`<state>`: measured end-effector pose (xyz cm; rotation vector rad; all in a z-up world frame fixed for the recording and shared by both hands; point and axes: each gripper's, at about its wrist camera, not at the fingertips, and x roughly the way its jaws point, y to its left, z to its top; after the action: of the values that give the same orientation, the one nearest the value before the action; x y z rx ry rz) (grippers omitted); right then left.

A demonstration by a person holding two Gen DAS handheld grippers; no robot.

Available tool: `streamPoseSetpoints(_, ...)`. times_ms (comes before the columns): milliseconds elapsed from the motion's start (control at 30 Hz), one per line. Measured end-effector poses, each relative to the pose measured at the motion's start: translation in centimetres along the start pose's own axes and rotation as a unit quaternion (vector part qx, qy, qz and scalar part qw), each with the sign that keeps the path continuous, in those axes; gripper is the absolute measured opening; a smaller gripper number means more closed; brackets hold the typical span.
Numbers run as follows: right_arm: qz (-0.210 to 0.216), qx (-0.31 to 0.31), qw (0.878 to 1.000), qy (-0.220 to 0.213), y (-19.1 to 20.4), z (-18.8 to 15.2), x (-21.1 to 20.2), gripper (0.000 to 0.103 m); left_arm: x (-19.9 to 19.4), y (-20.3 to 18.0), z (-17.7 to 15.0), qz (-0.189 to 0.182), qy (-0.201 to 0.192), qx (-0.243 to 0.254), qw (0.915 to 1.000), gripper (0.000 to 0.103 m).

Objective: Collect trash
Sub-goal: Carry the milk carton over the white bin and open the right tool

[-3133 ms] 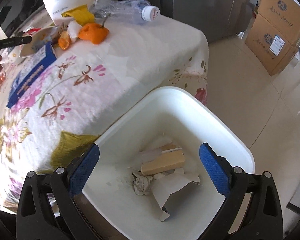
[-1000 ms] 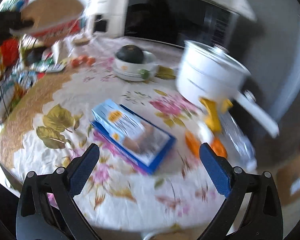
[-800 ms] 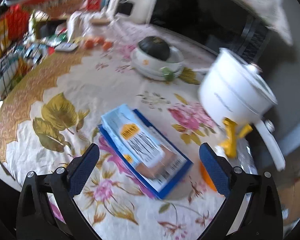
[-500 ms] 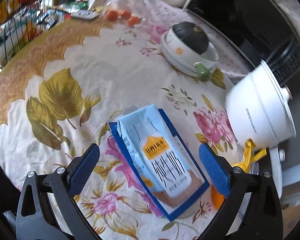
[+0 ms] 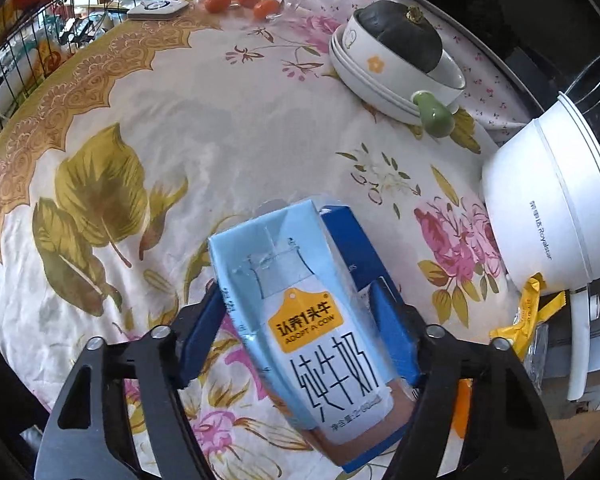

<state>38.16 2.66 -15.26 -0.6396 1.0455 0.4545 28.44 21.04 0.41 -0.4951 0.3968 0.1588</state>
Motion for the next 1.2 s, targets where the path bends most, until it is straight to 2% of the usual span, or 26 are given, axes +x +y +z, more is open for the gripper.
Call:
streamPoseSetpoints(67,0.003,0.007,1.000,-0.003,-0.2,0.1,0.0,0.056,0.2,0.1,0.0,-0.002,0.006,-0.003,1.0000,0.009)
streamPoseSetpoints(333,-0.021,0.008,0.999,-0.035,0.0,-0.3,-0.7,0.054,0.5,0.3,-0.1,-0.005,0.013,-0.010,0.9999,0.009)
streamPoseSetpoints(567,-0.041,0.068,0.993,-0.087,-1.6,-0.5,-3.7,0.054,0.7,0.1,-0.2,-0.016,0.017,-0.018,0.9996,0.009)
streamPoseSetpoints(767,-0.080,0.141,0.977,-0.135,-3.6,-2.9,-7.6,0.054,0.5,-1.1,-0.7,-0.027,0.018,-0.013,0.9994,0.009)
streamPoseSetpoints(900,-0.113,0.183,0.965,-0.151,-4.7,-5.5,-9.6,0.054,0.4,-2.1,-1.3,-0.037,0.021,-0.005,0.9991,0.009)
streamPoseSetpoints(1200,-0.155,0.295,0.931,-0.148,-7.4,-13.1,-12.9,0.054,-0.2,-6.0,-3.7,-0.069,0.034,0.035,0.9964,0.009)
